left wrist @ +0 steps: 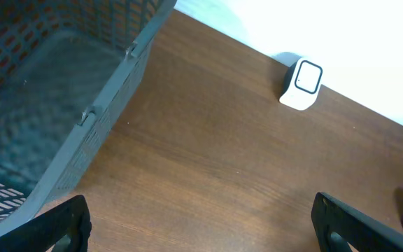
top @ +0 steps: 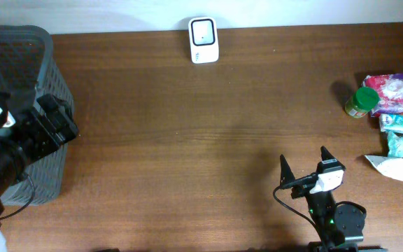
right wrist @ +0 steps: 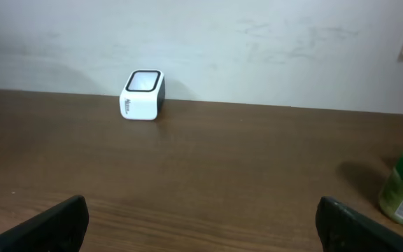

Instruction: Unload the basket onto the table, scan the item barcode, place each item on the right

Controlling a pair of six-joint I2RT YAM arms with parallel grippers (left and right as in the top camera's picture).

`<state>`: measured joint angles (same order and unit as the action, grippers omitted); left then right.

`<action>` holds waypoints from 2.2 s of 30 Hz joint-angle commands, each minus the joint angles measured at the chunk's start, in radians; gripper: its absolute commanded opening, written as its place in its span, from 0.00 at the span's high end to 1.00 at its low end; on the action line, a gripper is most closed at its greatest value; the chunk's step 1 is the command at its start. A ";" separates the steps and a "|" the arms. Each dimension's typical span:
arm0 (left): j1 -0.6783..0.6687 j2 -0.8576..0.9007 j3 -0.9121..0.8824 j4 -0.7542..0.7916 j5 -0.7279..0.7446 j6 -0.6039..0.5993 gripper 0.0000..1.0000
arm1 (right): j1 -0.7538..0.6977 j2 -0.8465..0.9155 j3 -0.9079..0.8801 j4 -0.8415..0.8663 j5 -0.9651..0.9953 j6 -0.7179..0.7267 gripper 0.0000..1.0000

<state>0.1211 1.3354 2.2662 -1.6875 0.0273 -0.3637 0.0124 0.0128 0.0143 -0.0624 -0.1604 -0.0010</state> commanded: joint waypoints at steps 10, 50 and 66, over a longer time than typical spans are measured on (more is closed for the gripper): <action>0.006 0.000 -0.001 0.000 0.007 -0.010 0.01 | -0.006 -0.010 -0.009 -0.009 0.021 0.046 0.01; 0.006 0.000 -0.001 0.000 0.007 -0.010 0.01 | -0.006 -0.009 -0.009 -0.004 0.014 0.013 0.01; -0.082 -0.332 -0.626 0.326 0.108 0.158 0.01 | -0.006 -0.009 -0.009 -0.004 0.014 0.013 0.01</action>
<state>0.0448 1.1313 1.8503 -1.4727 0.1207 -0.2340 0.0124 0.0120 0.0147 -0.0654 -0.1383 0.0177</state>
